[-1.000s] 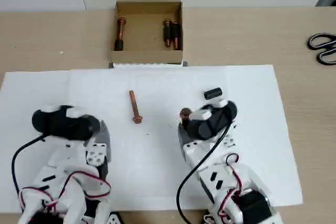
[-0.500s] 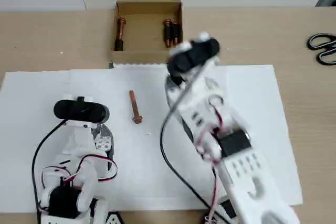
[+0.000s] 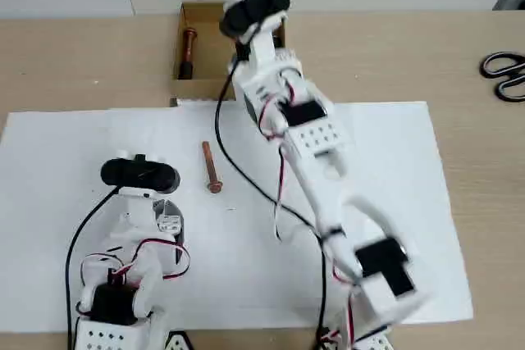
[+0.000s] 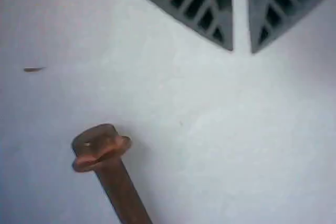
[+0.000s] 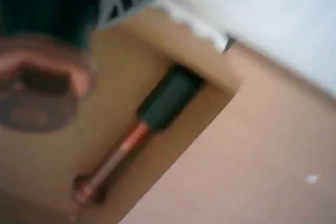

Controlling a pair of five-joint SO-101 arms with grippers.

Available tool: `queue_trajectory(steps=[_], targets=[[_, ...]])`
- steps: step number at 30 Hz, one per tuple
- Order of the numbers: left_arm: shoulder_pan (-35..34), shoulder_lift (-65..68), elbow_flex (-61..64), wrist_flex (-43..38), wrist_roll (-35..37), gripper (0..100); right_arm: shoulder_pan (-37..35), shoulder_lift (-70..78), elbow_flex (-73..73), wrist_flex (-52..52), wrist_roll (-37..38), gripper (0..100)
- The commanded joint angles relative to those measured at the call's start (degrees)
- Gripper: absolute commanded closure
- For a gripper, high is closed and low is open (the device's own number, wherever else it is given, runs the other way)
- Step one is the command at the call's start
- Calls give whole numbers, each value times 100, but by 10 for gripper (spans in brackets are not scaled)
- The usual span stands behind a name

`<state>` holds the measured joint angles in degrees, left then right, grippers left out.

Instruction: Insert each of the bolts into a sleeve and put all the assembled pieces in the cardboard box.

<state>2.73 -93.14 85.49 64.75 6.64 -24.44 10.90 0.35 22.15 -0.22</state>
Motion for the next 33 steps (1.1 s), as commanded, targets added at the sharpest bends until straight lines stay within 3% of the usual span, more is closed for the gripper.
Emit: queue_trajectory(steps=[1, 14, 21, 27, 33], targets=[[-18, -44, -22, -167, -35, 994, 171, 787, -1582, -189, 62, 995], [-9, -44, -4, -167, -35, 994, 356, 3600, -4527, -84, 70, 977], [-9, -44, -4, -158, -35, 994, 321, 3714, -4633, 831, 53, 737], [-9, -44, 31, -167, -35, 994, 356, 3679, -4949, 1165, 44, 763], [-9, -44, 40, -167, -35, 994, 242, 3389, -5609, 2826, -132, 806]])
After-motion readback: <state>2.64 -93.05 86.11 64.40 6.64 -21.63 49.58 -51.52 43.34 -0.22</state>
